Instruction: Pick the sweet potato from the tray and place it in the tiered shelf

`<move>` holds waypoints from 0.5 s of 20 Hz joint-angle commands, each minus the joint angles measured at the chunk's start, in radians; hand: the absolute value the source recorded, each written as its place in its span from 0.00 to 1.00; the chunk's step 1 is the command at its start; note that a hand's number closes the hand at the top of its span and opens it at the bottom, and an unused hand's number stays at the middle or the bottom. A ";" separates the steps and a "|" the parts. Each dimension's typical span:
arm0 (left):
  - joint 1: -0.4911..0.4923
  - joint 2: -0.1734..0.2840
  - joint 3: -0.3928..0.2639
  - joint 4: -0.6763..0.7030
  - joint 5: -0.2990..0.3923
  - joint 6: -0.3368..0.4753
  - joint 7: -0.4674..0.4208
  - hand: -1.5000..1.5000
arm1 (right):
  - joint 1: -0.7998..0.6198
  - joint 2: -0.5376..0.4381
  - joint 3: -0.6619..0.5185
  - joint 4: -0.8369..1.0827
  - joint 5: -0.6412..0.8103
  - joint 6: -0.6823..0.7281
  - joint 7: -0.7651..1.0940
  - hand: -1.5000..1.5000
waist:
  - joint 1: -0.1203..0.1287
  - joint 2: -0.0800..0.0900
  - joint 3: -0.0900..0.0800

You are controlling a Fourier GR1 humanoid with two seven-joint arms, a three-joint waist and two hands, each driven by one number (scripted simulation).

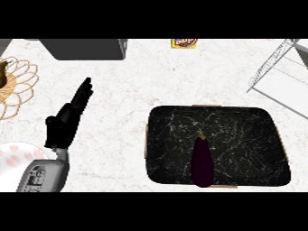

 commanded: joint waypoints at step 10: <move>0.016 -0.010 -0.024 -0.020 -0.022 0.004 -0.014 0.50 | 0.059 0.023 -0.042 -0.200 -0.134 -0.022 0.047 0.00 | 0.001 -0.001 0.001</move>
